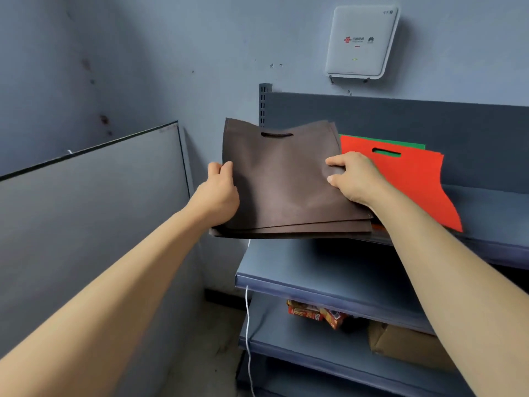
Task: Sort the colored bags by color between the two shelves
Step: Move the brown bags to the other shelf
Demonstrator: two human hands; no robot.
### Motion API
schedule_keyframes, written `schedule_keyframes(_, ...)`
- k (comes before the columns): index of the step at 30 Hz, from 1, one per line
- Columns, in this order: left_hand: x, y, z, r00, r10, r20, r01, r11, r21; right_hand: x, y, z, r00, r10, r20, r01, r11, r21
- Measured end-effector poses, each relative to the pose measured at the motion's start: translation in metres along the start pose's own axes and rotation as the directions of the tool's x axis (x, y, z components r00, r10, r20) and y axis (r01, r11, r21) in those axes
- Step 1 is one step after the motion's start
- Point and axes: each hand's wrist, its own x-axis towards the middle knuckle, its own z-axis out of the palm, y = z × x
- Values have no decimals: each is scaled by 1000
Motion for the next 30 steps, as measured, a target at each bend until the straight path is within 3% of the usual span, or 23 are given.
schedule_keyframes(7, -60, -45, -35, 964, -230, -136, 245, 963, 113, 5, -60, 36, 957, -277, 82, 277, 961, 9)
schedule_keyframes(13, -132, -51, -49, 885, -406, -228, 449, 875, 182, -22, -91, 58, 862, -481, 158, 455, 873, 174)
schedule_keyframes(21, -254, -63, -92, 669, -632, -391, 735, 642, 219, -99, -173, 87, 650, -738, 179, 661, 666, 347)
schedule_keyframes(30, -408, -76, -148, 394, -724, -566, 915, 366, 169, -225, -278, 87, 422, -901, 100, 770, 414, 485)
